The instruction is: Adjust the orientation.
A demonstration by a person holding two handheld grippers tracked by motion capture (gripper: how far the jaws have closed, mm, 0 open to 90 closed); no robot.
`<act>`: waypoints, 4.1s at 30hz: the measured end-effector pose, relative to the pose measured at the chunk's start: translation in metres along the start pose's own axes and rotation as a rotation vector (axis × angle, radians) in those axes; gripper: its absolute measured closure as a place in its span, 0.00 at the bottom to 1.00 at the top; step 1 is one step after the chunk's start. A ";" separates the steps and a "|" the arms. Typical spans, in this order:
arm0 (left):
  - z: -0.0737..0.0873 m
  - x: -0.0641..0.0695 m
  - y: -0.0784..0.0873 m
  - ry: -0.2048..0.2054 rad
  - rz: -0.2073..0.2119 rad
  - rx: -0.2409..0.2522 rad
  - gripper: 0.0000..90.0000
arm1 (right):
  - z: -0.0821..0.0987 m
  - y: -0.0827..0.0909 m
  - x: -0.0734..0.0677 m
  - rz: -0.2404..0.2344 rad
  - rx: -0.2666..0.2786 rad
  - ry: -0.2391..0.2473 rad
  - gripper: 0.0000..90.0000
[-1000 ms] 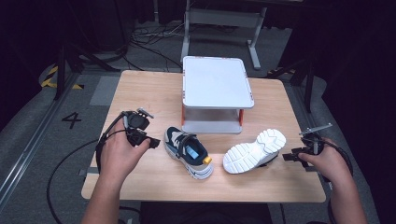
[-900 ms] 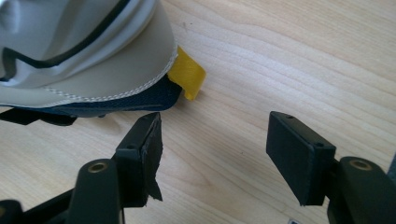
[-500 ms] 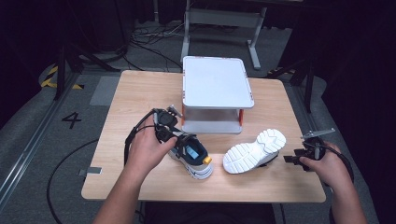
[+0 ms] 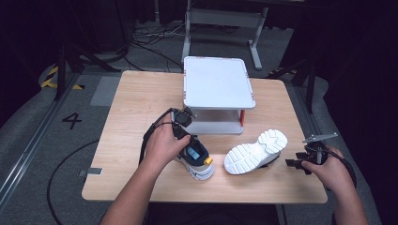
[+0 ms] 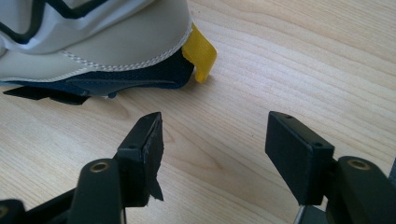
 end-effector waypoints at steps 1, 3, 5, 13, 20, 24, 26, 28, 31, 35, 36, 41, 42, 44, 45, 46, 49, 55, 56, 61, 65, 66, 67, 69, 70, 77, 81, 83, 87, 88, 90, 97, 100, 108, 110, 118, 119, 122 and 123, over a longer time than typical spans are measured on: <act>0.000 0.000 -0.002 0.001 0.000 -0.009 0.51 | 0.000 0.000 0.000 -0.001 0.001 0.002 0.42; 0.000 0.001 -0.004 0.000 -0.002 -0.012 0.54 | 0.000 0.000 -0.001 -0.002 0.001 0.000 0.42; 0.001 0.001 -0.007 0.000 -0.002 -0.019 0.63 | -0.001 0.000 -0.001 -0.004 0.005 0.001 0.43; 0.001 0.003 -0.005 -0.039 -0.048 -0.015 0.82 | -0.004 0.001 -0.002 -0.004 0.016 0.004 0.43; -0.005 0.013 0.004 -0.165 -0.027 0.016 0.82 | -0.004 0.002 0.000 -0.002 0.023 0.004 0.43; -0.012 0.018 0.008 -0.221 -0.016 0.038 0.82 | -0.004 0.002 0.000 0.000 0.024 0.000 0.43; -0.018 0.020 0.009 -0.269 0.006 0.055 0.82 | -0.003 0.002 0.000 -0.002 0.025 -0.004 0.43; -0.023 0.021 0.007 -0.319 0.030 0.053 0.82 | -0.002 0.003 0.000 -0.002 0.025 -0.004 0.43; -0.030 0.022 0.003 -0.391 0.049 0.049 0.82 | -0.001 0.004 0.001 -0.002 0.027 -0.013 0.43; -0.043 0.026 -0.003 -0.475 0.059 0.032 0.82 | 0.001 0.004 0.002 0.001 0.025 -0.017 0.43; -0.047 0.026 -0.004 -0.493 0.061 0.031 0.82 | 0.002 0.004 0.003 0.001 0.025 -0.018 0.43; -0.062 0.025 -0.014 -0.543 0.085 0.029 0.82 | 0.005 0.005 0.004 0.005 0.025 -0.033 0.43; -0.064 0.025 -0.017 -0.557 0.087 0.023 0.82 | 0.006 0.005 0.004 0.005 0.022 -0.030 0.43; -0.067 0.025 -0.023 -0.580 0.093 0.013 0.82 | 0.006 0.006 0.004 0.003 0.023 -0.031 0.43; -0.068 0.025 -0.028 -0.596 0.092 0.012 0.82 | 0.006 0.006 0.004 0.005 0.025 -0.030 0.43; -0.069 0.025 -0.030 -0.613 0.092 0.008 0.82 | 0.007 0.006 0.005 0.008 0.025 -0.031 0.43; -0.072 0.023 -0.036 -0.637 0.089 0.006 0.82 | 0.007 0.008 0.005 0.005 0.028 -0.044 0.44; -0.072 0.020 -0.035 -0.563 0.057 0.032 0.63 | 0.007 0.009 0.004 0.005 0.034 -0.041 0.44; -0.071 0.021 -0.033 -0.539 0.054 0.035 0.58 | 0.006 0.009 0.004 0.006 0.034 -0.041 0.44; -0.063 0.030 -0.019 -0.486 0.019 0.071 0.42 | 0.004 0.008 0.002 0.003 0.032 -0.036 0.44; -0.052 0.042 0.006 -0.416 -0.012 0.101 0.47 | 0.000 0.007 -0.001 -0.007 0.035 -0.027 0.44; -0.048 0.047 0.013 -0.404 -0.003 0.102 0.50 | 0.000 0.006 -0.002 -0.009 0.036 -0.026 0.44; -0.043 0.053 0.018 -0.396 0.008 0.101 0.52 | -0.001 0.006 -0.001 -0.008 0.035 -0.026 0.44; -0.032 0.068 0.024 -0.410 0.043 0.086 0.57 | -0.002 0.006 -0.001 -0.008 0.035 -0.024 0.44; -0.028 0.072 0.025 -0.417 0.055 0.077 0.57 | -0.002 0.005 -0.001 -0.006 0.034 -0.021 0.43; -0.012 0.093 -0.007 -0.479 0.040 -0.017 0.49 | -0.007 0.003 -0.005 -0.016 0.038 -0.011 0.43; -0.011 0.095 -0.020 -0.495 0.026 -0.057 0.56 | -0.008 0.000 -0.005 -0.024 0.036 -0.004 0.43; -0.012 0.095 -0.024 -0.492 0.005 -0.058 0.58 | -0.007 0.000 -0.003 -0.019 0.035 -0.005 0.43; -0.013 0.095 -0.027 -0.532 -0.026 -0.075 0.69 | -0.006 -0.001 -0.001 -0.022 0.030 -0.009 0.43; -0.014 0.095 -0.026 -0.546 -0.034 -0.079 0.71 | -0.005 -0.001 -0.001 -0.022 0.031 -0.009 0.43; -0.018 0.091 -0.025 -0.583 -0.087 -0.079 0.72 | -0.005 0.001 -0.001 -0.019 0.036 -0.010 0.43; -0.034 0.059 -0.027 -0.571 -0.133 -0.032 0.71 | -0.001 0.002 -0.001 -0.014 0.033 -0.015 0.42; -0.037 0.050 -0.026 -0.566 -0.160 -0.013 0.67 | 0.001 0.002 0.000 -0.014 0.030 -0.020 0.42; -0.029 0.058 0.005 -0.412 -0.112 0.132 0.45 | 0.002 0.004 0.001 -0.015 0.036 -0.022 0.42; -0.020 0.062 0.017 -0.372 -0.111 0.133 0.46 | 0.001 0.006 0.001 -0.014 0.042 -0.022 0.42; 0.016 0.054 0.017 -0.217 -0.127 0.003 0.63 | -0.003 0.008 0.002 -0.014 0.054 -0.023 0.42; 0.019 0.051 0.013 -0.212 -0.116 0.001 0.64 | -0.003 0.008 0.002 -0.016 0.055 -0.023 0.42; 0.028 0.049 0.000 -0.144 -0.087 0.038 0.68 | -0.004 0.007 0.001 -0.021 0.059 -0.020 0.42; 0.028 0.049 0.000 -0.144 -0.087 0.038 0.68 | -0.004 0.007 0.002 -0.020 0.059 -0.023 0.41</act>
Point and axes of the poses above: each handheld gripper's, and its own axes: y roughly backward along the jaws, z roughly out of its underside, x roughly to its right, the point moved 1 cm from there along -y, roughly forward along the jaws, and after that the axes turned 7 degrees about x, right-handed, at the moved point
